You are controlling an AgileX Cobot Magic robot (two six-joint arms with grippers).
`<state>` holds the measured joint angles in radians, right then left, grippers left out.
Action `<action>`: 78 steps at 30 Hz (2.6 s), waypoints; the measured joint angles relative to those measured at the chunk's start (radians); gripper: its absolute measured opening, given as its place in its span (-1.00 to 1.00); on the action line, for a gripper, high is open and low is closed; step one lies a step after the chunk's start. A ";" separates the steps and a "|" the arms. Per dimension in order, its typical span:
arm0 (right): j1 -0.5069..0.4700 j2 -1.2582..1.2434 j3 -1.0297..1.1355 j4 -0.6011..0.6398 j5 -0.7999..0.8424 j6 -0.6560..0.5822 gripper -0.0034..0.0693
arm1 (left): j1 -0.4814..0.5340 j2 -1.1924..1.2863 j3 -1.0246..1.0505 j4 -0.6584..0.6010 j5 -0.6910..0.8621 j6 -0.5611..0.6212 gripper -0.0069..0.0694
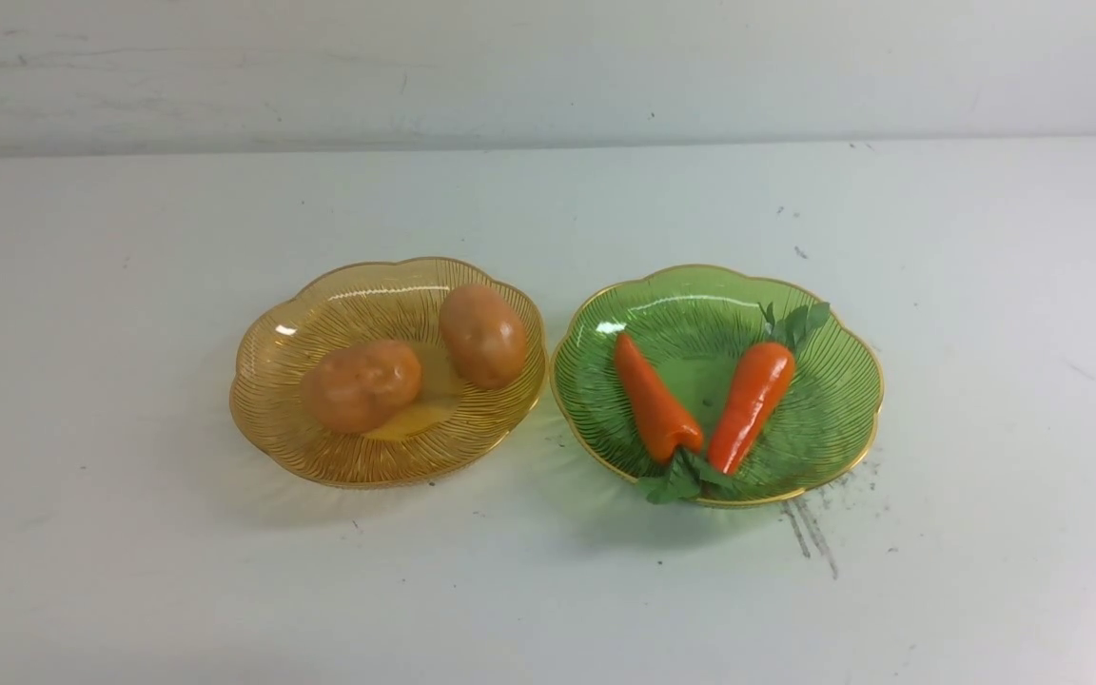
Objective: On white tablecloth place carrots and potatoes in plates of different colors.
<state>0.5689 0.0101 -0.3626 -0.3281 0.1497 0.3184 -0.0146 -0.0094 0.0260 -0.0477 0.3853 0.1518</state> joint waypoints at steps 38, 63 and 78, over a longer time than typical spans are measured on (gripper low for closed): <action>-0.625 -0.023 0.387 0.336 0.229 -0.339 -0.95 | 0.000 0.000 0.000 0.000 0.000 0.000 -0.83; -0.625 -0.023 0.387 0.336 0.229 -0.339 -0.95 | 0.000 0.000 0.000 0.000 0.000 -0.001 -0.83; -0.625 -0.023 0.387 0.336 0.229 -0.339 -0.95 | 0.000 0.000 0.000 0.000 0.000 -0.001 -0.83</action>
<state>-0.0561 -0.0131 0.0245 0.0084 0.3789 -0.0202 -0.0146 -0.0094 0.0260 -0.0477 0.3853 0.1510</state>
